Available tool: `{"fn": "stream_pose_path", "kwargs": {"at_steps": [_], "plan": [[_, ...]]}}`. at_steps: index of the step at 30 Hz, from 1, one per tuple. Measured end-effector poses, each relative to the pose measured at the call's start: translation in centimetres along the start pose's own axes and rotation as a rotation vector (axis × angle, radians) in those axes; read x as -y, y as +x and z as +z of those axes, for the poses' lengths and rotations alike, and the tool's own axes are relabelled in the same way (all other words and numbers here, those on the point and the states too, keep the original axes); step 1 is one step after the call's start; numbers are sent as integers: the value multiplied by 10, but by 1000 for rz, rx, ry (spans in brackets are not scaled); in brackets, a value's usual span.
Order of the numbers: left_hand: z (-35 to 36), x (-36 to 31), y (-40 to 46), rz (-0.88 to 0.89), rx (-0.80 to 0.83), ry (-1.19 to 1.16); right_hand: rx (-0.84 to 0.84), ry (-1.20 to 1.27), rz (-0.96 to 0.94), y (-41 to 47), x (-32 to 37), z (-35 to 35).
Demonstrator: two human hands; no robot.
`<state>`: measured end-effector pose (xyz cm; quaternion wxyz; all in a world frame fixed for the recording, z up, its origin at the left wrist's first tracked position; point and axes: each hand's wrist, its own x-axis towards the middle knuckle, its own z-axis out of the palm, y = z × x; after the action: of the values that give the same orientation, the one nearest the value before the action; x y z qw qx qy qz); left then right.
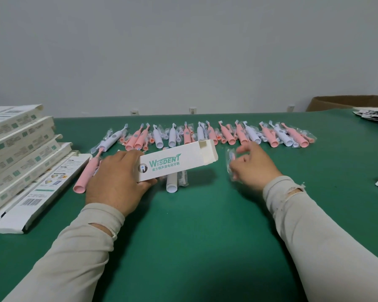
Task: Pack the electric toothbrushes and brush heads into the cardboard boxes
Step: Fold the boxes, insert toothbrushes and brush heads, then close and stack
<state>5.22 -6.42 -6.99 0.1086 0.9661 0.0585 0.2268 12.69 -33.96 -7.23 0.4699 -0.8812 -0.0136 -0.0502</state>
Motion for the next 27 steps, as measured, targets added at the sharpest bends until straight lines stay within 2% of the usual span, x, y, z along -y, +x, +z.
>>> {"fn": "stream_pose_path", "kwargs": {"at_steps": [3,5,10,13,16,20,27], "plan": [[-1,-1,0,-14,3,4,-94,522,-166,-10,13,-4],[-2,-1,-1,-19,5,7,-152,669,-296,-20,25,-3],[-2,-2,-2,-18,1,11,-228,563,-487,-40,41,16],[-1,-1,-2,-10,-11,6,-329,460,-461,-40,39,23],[0,-2,-2,1,-22,3,-351,474,-399,-38,35,24],[1,-2,-2,15,-37,-16,-287,563,-325,-34,35,25],[1,0,-2,0,-28,-11,-154,458,-271,-30,31,29]]}}
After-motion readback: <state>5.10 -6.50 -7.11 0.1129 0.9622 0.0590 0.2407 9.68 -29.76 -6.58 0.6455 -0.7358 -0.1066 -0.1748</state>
